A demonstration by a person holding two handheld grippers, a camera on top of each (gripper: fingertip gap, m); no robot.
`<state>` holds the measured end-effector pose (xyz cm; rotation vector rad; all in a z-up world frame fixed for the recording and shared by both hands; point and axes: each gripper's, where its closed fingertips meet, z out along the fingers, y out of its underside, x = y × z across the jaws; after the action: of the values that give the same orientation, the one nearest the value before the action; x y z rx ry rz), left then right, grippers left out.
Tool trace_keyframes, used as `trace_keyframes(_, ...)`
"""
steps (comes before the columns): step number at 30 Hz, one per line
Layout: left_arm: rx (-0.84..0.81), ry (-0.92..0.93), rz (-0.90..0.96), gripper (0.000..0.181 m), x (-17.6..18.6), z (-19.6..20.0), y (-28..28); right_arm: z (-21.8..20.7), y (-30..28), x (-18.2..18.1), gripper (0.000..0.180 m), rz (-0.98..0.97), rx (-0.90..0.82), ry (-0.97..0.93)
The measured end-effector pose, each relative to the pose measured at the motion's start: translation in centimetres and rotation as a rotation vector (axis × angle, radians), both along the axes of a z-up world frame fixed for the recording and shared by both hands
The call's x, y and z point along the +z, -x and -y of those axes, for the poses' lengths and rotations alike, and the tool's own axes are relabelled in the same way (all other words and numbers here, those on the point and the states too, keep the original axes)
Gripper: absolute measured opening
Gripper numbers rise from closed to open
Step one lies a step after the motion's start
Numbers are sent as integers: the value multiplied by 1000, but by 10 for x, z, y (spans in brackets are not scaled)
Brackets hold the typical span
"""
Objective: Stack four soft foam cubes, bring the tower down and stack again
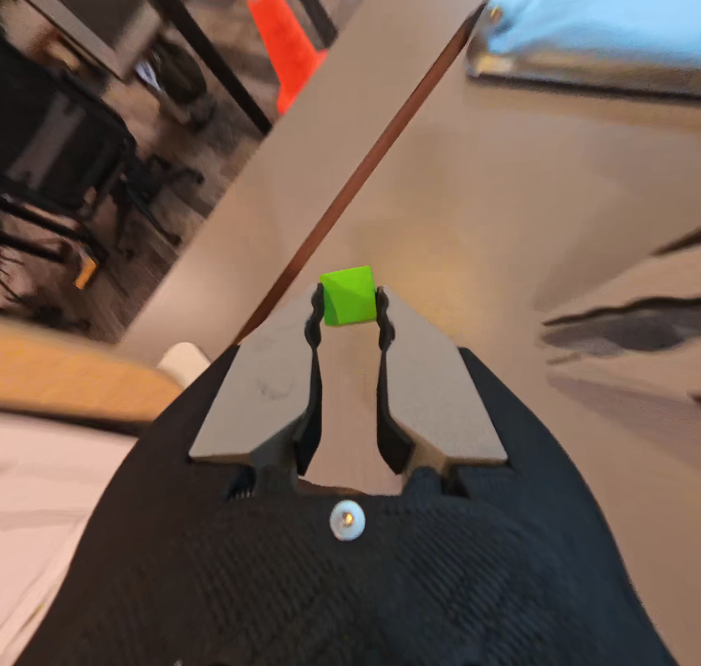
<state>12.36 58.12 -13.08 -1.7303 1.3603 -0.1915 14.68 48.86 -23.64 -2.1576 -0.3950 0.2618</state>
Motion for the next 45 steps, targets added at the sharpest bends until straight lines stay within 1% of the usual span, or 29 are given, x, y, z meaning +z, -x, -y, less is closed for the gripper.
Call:
trace_keyframes(3, -39, -137, 82, 25, 74, 38, 55, 1, 3, 0, 22, 4, 9, 0)
trace_keyframes(5, -22, -193, 106, 25, 112, 56, 106, 3, 5, 0, 22, 10, 18, -2)
trace_keyframes(7, 36, -233, 107, 25, 136, 65, 166, 3, 8, -1, 22, 23, 27, -1)
trace_keyframes(9, 133, -223, 82, 26, 142, 63, 235, 4, 10, -3, 22, 39, 37, 4)
trace_keyframes(12, 342, -136, 47, 26, 124, 50, 349, 6, 13, -5, 22, 63, 47, 8)
trace_keyframes(15, 544, -16, 52, 26, 87, 39, 450, 8, 17, -6, 22, 80, 55, 7)
trace_keyframes(18, 598, 281, 58, 28, 19, 48, 498, 9, 19, -7, 22, 96, 60, 11)
trace_keyframes(19, 613, 311, 49, 29, 2, 47, 508, 9, 20, -8, 23, 101, 63, 13)
trace_keyframes(20, 644, 298, 43, 42, -8, 44, 518, 10, 21, -9, 23, 106, 64, 15)
trace_keyframes(21, 678, 265, 51, 63, -11, 39, 526, 10, 21, -9, 24, 110, 64, 14)
trace_keyframes(22, 694, 229, 84, 69, -8, 36, 529, 11, 21, -9, 24, 113, 62, 12)
trace_keyframes(25, 683, 140, 211, 68, 20, 32, 523, 12, 23, -8, 23, 115, 57, 4)
trace_keyframes(27, 664, 68, 232, 68, 42, 35, 511, 12, 23, -8, 23, 120, 57, 8)
trace_keyframes(28, 632, 29, 251, 68, 56, 40, 496, 12, 23, -9, 23, 120, 58, 11)
trace_keyframes(31, 411, -80, 343, 62, 96, 73, 417, 11, 24, -8, 23, 116, 59, 6)
trace_keyframes(32, 312, -108, 368, 55, 103, 88, 386, 10, 25, -7, 23, 113, 60, 5)
trace_keyframes(33, 199, -122, 388, 38, 105, 105, 352, 10, 27, -7, 24, 111, 63, 3)
trace_keyframes(34, 88, -121, 404, 14, 100, 120, 319, 11, 28, -7, 24, 111, 67, 2)
trace_keyframes(35, 11, -109, 411, 2, 91, 131, 288, 11, 30, -6, 25, 113, 70, 0)
trace_keyframes(36, -26, -85, 397, 6, 74, 134, 262, 11, 31, -6, 26, 115, 74, -2)
trace_keyframes(37, -46, -52, 354, 17, 51, 133, 238, 11, 33, -5, 28, 117, 77, -7)
trace_keyframes(38, -46, -25, 306, 26, 28, 127, 219, 11, 35, -4, 30, 118, 77, -14)
trace_keyframes(39, -19, -22, 278, 29, 7, 117, 206, 10, 36, -3, 33, 118, 74, -24)
trace_keyframes(40, 23, -52, 259, 28, -9, 104, 198, 10, 38, -1, 38, 118, 70, -36)
trace_keyframes(41, 78, -114, 245, 19, -21, 90, 197, 9, 39, 1, 44, 120, 65, -48)
trace_keyframes(42, 137, -189, 233, 3, -28, 76, 201, 8, 40, 2, 49, 125, 56, -61)
trace_keyframes(44, 181, -283, 175, 0, -34, 66, 211, 5, 42, 6, 60, 137, 36, -92)
trace_keyframes(45, 189, -325, 176, 0, -31, 65, 215, 4, 45, 9, 67, 140, 33, -101)
